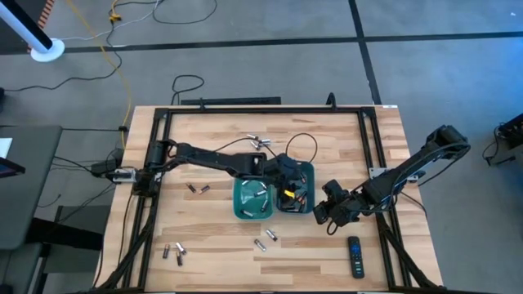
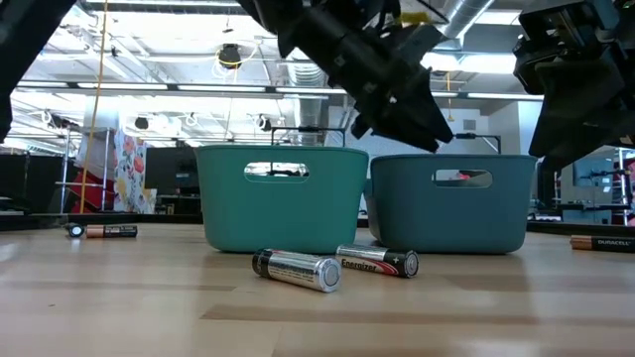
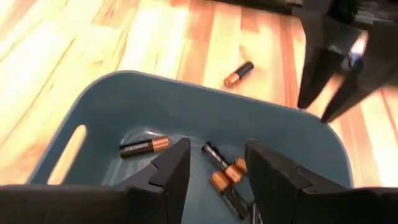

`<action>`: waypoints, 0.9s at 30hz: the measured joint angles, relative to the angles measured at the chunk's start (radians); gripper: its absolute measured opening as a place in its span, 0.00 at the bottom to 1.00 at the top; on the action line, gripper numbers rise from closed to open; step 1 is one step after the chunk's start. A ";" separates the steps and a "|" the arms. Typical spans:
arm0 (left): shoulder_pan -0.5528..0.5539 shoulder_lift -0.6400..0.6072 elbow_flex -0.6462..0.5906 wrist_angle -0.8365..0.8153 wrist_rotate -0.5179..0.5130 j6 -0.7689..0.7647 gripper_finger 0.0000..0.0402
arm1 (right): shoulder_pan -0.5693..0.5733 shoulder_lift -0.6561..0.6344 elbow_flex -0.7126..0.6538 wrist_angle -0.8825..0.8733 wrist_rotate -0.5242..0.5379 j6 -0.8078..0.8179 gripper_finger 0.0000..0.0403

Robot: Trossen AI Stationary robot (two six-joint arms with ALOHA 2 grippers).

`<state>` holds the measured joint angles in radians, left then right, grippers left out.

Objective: Sort batteries
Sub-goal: Put the silver battery into the green bin

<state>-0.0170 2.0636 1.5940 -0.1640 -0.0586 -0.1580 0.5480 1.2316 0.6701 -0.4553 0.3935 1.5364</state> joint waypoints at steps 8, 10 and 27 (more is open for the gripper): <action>0.037 0.000 0.160 -0.301 -0.007 0.022 0.37 | 0.000 0.000 0.000 0.000 0.000 0.000 0.29; 0.055 0.000 0.195 -0.369 -0.007 0.032 0.37 | 0.000 0.000 0.000 0.000 0.000 0.000 0.29; 0.378 -0.119 0.112 -0.566 0.087 0.218 0.37 | 0.000 0.000 -0.001 0.016 0.000 0.010 0.29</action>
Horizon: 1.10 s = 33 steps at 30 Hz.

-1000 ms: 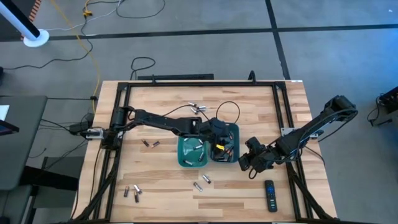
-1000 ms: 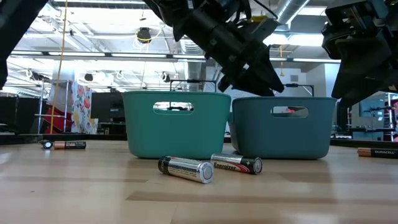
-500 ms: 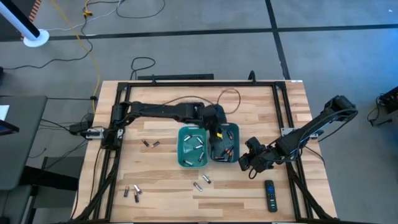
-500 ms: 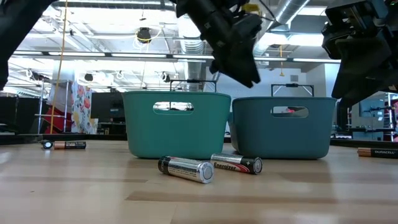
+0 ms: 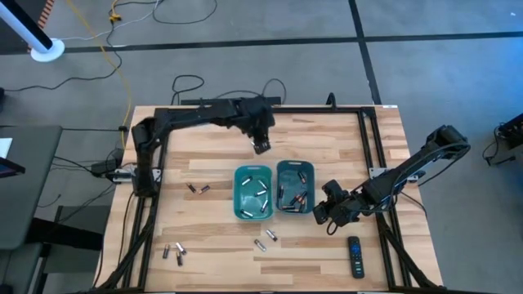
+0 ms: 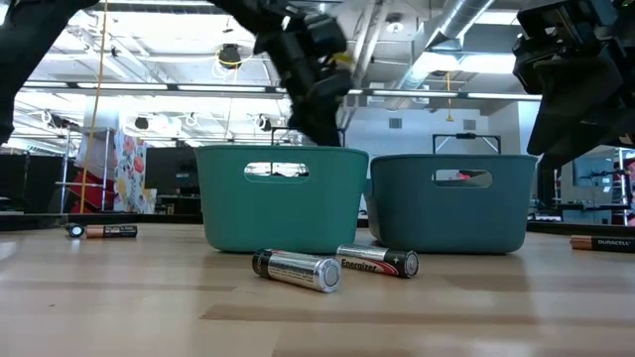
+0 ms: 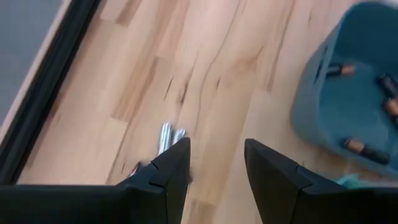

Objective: Sort batteries
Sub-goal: Put the silver battery into the green bin

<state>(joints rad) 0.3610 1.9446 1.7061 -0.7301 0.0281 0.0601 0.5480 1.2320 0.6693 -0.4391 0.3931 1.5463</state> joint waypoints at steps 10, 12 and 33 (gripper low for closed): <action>0.163 0.001 -0.074 -0.030 0.080 0.324 0.37 | 0.000 0.000 0.000 -0.001 0.000 0.014 0.29; 0.183 0.008 -0.075 -0.048 0.091 0.394 0.37 | -0.001 0.000 0.000 -0.002 0.000 0.034 0.29; 0.230 0.152 -0.075 -0.005 0.115 0.756 0.37 | -0.001 0.000 0.000 -0.032 0.000 0.201 0.29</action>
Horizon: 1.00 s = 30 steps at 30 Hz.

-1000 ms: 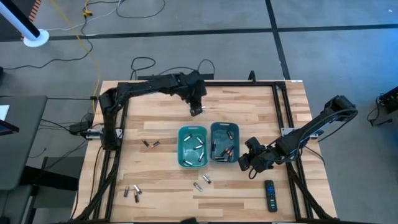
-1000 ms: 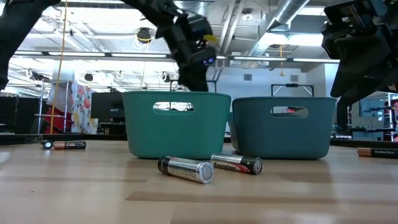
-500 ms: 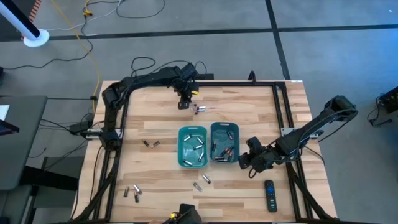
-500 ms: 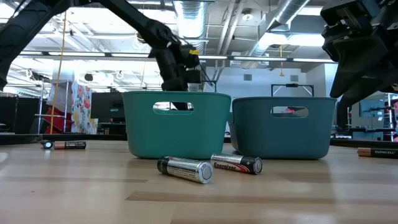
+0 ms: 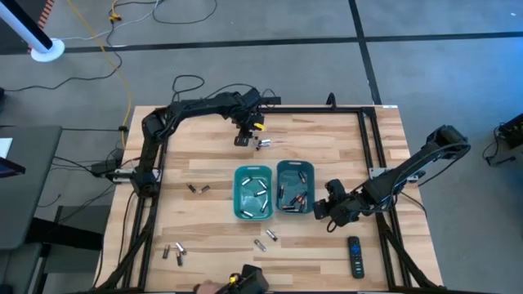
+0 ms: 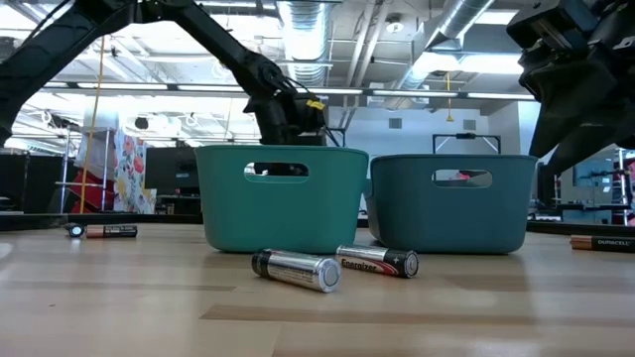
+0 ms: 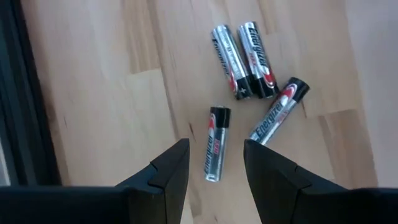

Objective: Sort batteries
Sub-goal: Put the silver battery into the green bin

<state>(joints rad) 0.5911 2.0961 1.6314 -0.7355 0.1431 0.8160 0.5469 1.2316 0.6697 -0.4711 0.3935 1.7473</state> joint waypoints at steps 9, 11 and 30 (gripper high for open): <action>-0.005 0.051 0.000 0.004 -0.012 -0.031 0.37 | 0.000 0.000 0.000 -0.003 0.000 0.002 0.29; -0.005 0.073 0.003 -0.002 -0.039 -0.048 0.37 | 0.000 0.000 0.000 -0.008 0.000 0.002 0.29; -0.014 0.110 0.011 -0.020 -0.070 -0.095 0.15 | -0.007 0.000 0.001 -0.021 0.001 -0.002 0.29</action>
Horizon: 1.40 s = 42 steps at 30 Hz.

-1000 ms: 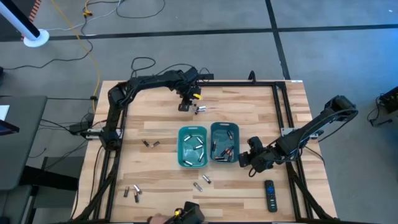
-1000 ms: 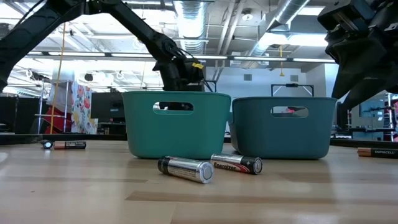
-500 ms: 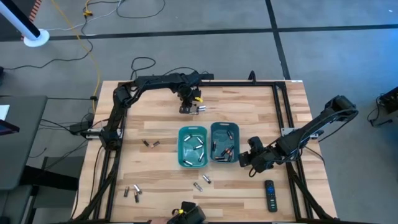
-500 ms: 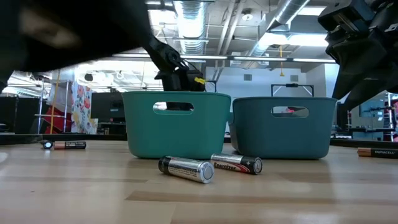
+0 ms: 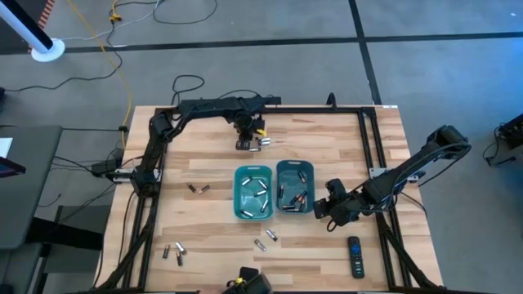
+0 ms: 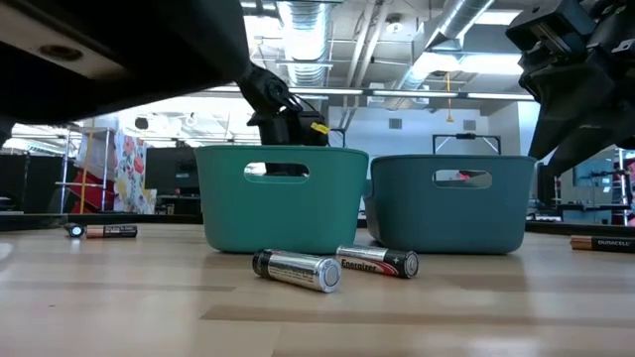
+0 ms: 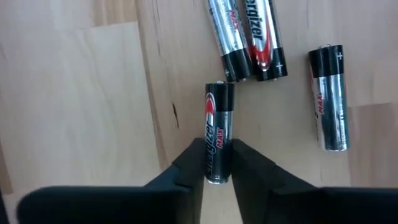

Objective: Sort batteries
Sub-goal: Put the silver battery into the green bin

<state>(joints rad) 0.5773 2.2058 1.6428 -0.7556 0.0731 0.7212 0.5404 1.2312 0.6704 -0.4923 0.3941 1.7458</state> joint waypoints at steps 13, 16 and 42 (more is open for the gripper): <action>-0.026 -0.037 -0.004 -0.039 -0.101 -0.035 0.10 | 0.000 0.000 0.000 0.000 0.000 -0.003 0.29; -0.023 -0.071 -0.008 -0.069 -0.122 -0.056 0.10 | 0.000 0.000 0.000 0.002 0.000 -0.014 0.29; -0.364 -0.421 -0.003 -0.228 -0.186 -0.515 0.10 | 0.002 0.001 0.000 0.006 0.000 -0.141 0.29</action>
<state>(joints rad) 0.2135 1.7847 1.6398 -0.9832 -0.1128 0.2058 0.5426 1.2320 0.6701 -0.4862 0.3943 1.6047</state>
